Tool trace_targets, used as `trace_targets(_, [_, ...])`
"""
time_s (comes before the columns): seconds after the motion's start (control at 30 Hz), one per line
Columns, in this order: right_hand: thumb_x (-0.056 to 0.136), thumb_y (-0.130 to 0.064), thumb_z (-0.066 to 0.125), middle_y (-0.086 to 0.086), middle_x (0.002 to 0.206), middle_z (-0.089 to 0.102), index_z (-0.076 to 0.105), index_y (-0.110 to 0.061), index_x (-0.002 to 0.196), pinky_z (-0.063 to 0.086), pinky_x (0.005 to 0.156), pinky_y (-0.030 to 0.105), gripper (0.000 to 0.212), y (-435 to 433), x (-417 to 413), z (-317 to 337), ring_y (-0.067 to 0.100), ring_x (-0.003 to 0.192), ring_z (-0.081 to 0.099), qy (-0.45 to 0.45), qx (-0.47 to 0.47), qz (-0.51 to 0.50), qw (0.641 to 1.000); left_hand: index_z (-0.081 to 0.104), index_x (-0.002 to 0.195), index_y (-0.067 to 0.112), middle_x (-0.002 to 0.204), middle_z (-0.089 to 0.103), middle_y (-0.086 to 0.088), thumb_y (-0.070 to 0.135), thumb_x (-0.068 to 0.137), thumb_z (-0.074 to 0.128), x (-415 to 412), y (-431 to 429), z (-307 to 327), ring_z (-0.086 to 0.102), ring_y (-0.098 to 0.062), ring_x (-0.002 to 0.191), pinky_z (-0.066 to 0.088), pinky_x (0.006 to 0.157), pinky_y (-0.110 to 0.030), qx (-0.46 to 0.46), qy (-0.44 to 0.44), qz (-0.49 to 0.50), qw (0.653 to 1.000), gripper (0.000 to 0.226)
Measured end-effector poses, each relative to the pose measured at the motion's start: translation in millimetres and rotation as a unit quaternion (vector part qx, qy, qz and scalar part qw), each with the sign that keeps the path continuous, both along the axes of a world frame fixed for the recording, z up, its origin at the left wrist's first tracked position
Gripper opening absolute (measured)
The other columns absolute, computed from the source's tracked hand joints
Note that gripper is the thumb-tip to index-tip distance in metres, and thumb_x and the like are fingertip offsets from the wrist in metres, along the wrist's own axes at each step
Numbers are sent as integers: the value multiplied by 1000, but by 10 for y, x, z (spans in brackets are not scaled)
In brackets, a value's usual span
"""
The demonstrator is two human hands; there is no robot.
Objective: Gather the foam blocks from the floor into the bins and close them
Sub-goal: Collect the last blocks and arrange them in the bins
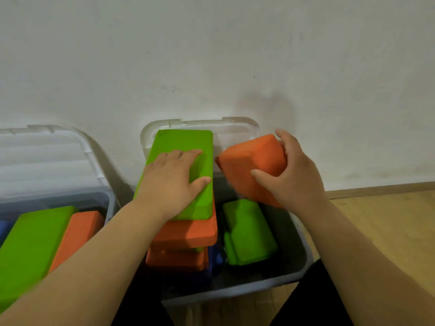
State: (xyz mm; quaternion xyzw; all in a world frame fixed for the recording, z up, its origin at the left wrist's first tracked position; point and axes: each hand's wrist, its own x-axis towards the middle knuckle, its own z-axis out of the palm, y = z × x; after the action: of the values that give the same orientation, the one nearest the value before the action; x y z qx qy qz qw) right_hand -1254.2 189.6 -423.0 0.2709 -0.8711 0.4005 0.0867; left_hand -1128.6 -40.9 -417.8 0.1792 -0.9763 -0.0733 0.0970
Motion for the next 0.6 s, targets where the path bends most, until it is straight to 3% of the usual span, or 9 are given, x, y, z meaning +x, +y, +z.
trace_targets(0.1, [74,-34,88,-11,152,48,35,-34,156,39,101,22,97,-37,-5,230,10,130,50,69,-14,38,997,38,154,34,145,54,-2,74,83,50,-28,-27,57,48,-30,135,41,108,-44,44,1,6,999,83])
trace_targets(0.17, [74,-30,90,-17,149,46,35,-32,157,34,103,20,100,-51,3,313,2,130,45,94,-29,52,994,37,155,33,145,55,-3,73,81,50,-33,-67,36,49,-30,134,42,109,-43,72,5,14,997,85])
trace_targets(0.27, [74,-27,90,-21,140,45,35,-26,158,36,109,38,101,-82,26,383,9,128,45,153,-58,65,984,33,158,32,144,57,-4,68,89,53,-46,-127,46,55,-25,130,44,107,-40,173,66,30,982,80])
trace_targets(0.33, [75,-32,85,-14,141,46,36,-26,155,33,113,53,94,-145,59,406,16,131,45,208,-57,98,972,26,159,39,141,56,0,65,94,54,-49,-137,136,58,-21,122,43,103,-35,299,132,60,943,76])
trace_targets(0.4, [74,-40,73,-20,145,42,35,-32,153,26,115,64,88,-249,109,385,18,137,43,237,-31,141,961,17,158,52,144,49,11,83,84,46,-47,-151,244,60,-19,121,41,109,-37,386,193,78,899,86])
trace_targets(0.5, [74,-39,74,-21,150,45,36,-39,153,22,116,67,87,-379,165,239,20,141,45,296,16,198,934,12,143,77,160,32,22,102,68,41,-33,-201,331,48,-13,140,35,120,-46,455,248,65,853,84])
trace_targets(0.6, [77,-40,83,-12,149,53,46,-28,151,31,117,56,84,-438,166,103,18,138,51,343,2,225,912,23,153,62,161,29,19,89,77,47,-5,-155,349,36,-1,143,26,123,-35,440,219,47,870,84])
